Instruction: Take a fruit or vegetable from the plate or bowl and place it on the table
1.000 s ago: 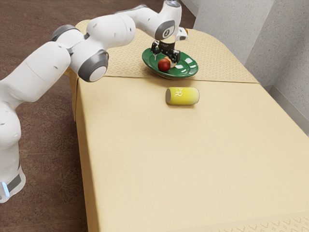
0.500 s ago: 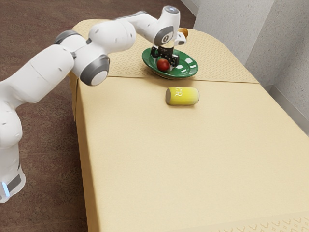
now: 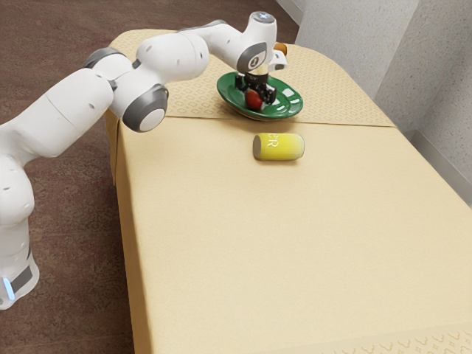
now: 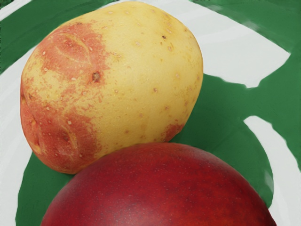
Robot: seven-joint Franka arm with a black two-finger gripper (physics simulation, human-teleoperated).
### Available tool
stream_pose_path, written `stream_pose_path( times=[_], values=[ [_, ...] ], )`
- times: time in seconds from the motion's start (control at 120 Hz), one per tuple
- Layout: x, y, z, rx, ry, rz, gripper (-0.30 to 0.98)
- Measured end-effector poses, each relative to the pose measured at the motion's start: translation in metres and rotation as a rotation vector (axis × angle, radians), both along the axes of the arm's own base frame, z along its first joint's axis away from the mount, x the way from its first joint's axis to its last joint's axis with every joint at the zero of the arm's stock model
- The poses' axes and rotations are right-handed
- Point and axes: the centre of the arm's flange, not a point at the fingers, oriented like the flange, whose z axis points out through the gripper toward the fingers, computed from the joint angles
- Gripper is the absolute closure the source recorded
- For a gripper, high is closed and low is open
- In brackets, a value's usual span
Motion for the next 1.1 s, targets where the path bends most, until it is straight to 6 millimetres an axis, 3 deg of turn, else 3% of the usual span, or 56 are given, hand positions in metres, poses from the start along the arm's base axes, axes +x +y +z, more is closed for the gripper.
stream_pose_path(
  times=[0.083, 0.167, 0.217, 0.267, 0.425, 0.575, 0.642, 0.725, 0.842, 1.1],
  values=[
    [0.001, -0.009, 0.019, -0.008, -0.021, -0.015, 0.38],
    [-0.014, -0.017, 0.08, -0.012, -0.055, -0.018, 0.33],
    [-0.033, -0.019, 0.119, -0.031, -0.059, -0.007, 0.32],
    [-0.055, -0.011, 0.134, -0.053, -0.022, 0.025, 0.3],
    [-0.133, 0.058, 0.109, -0.113, 0.166, 0.218, 0.28],
    [-0.185, 0.093, 0.089, -0.163, 0.277, 0.34, 0.33],
    [-0.191, 0.095, 0.085, -0.18, 0.3, 0.355, 0.36],
    [-0.193, 0.094, 0.081, -0.195, 0.315, 0.358, 0.19],
    [-0.191, 0.092, 0.075, -0.208, 0.325, 0.355, 0.09],
    [-0.19, 0.09, 0.08, -0.205, 0.314, 0.35, 0.01]
  ],
)
